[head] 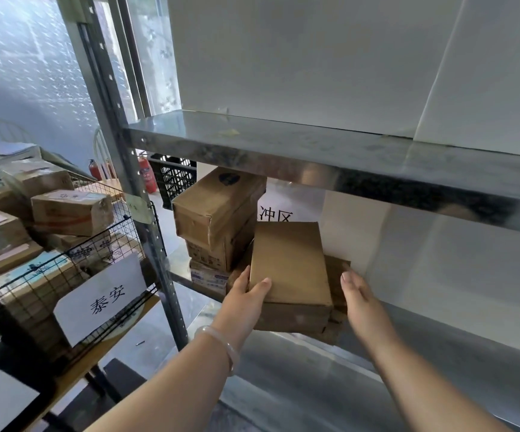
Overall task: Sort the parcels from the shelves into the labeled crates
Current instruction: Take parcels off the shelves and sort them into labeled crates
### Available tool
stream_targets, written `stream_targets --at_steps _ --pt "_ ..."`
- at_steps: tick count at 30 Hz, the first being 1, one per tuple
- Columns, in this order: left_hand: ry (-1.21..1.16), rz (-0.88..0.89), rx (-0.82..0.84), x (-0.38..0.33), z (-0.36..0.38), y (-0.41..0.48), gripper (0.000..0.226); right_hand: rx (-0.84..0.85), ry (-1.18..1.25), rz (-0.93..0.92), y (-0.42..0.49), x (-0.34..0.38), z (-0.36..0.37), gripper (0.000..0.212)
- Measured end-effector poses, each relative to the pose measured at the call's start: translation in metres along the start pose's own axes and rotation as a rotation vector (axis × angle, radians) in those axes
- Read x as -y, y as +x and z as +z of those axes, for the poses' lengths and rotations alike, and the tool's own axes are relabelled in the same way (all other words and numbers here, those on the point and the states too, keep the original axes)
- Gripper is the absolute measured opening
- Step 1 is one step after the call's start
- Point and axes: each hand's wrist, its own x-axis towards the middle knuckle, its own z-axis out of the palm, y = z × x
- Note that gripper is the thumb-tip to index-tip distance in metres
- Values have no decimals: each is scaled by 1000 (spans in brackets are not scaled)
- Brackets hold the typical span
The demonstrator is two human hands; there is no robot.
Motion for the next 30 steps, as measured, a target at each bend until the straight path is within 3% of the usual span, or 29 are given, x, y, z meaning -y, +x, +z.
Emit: stream_targets --at_steps 2,5,8,11,14,16,19,22,23,25,30 --pt "-49 -16 20 5 2 -10 51 100 108 98 1 -4 0 59" --pt "-159 -21 74 7 2 -26 40 219 509 164 -1 -11 0 76" --pt "3 139 40 6 -3 -32 45 231 628 164 -6 -11 -5 101" --pt "313 327 -54 -5 -7 -36 68 139 520 98 -11 -4 -6 115" --pt "391 248 60 -12 -1 -46 118 59 388 26 -21 9 -4 115" --pt "385 206 102 -12 2 -50 136 33 312 -29 -29 18 -2 114" --pt "202 181 148 -10 -4 -54 125 28 342 -45 -37 21 -5 94" --pt "20 191 179 -3 -12 -54 92 47 499 -19 -41 21 -8 31" --pt "-10 192 173 -2 -12 -55 74 50 496 -37 -43 21 -7 22" --pt "-37 205 138 -3 -11 -56 50 53 463 -107 -49 21 -4 24" --pt "147 372 -61 -6 -18 -62 53 50 284 -326 -65 20 5 38"
